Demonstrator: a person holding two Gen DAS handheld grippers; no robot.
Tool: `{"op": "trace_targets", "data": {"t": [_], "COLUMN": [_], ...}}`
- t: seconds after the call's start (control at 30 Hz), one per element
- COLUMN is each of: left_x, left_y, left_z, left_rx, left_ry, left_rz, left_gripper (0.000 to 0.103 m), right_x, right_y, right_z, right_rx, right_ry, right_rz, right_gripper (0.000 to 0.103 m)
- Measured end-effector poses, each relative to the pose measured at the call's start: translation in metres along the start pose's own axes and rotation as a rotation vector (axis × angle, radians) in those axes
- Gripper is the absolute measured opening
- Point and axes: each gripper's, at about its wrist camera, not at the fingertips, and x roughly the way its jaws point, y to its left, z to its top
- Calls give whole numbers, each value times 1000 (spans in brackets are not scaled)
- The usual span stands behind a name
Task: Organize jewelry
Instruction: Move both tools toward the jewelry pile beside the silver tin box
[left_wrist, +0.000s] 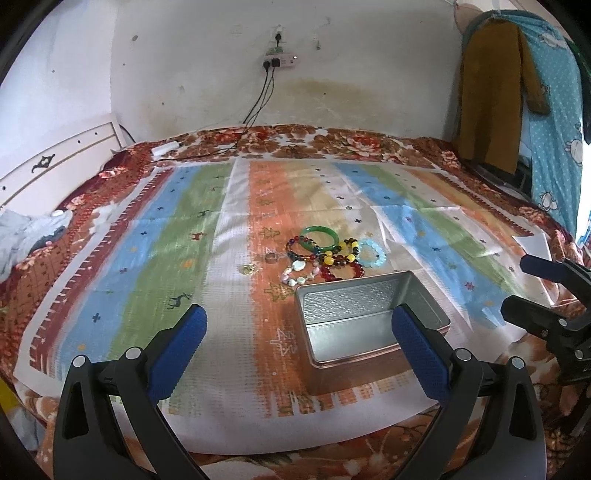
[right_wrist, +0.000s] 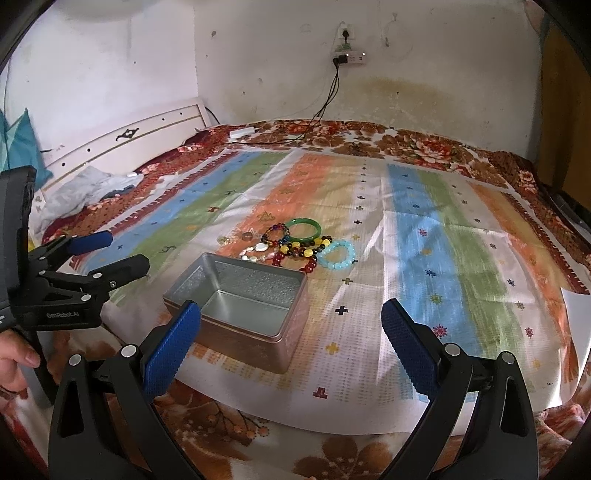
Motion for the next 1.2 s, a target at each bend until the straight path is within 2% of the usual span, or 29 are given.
{"op": "trace_targets", "data": {"t": [0.47, 0.63, 0.77, 1.2], "left_x": [-1, 3, 8, 17], "left_y": [0, 5, 11, 8], "left_z": [2, 3, 2, 1], "left_rx": [9, -12, -42, -32], "left_ry": [-5, 12, 44, 83], "left_rz": [38, 52, 33, 46], "left_gripper": [98, 98, 98, 98], "right_x": [1, 3, 5, 23], "right_y": [-2, 0, -1, -1], "right_z": [0, 0, 0, 5], "right_rx": [20, 13, 23, 28], "right_ry": [5, 11, 25, 83], "right_rz": [-1, 2, 12, 34], "right_gripper": [99, 99, 99, 99]}}
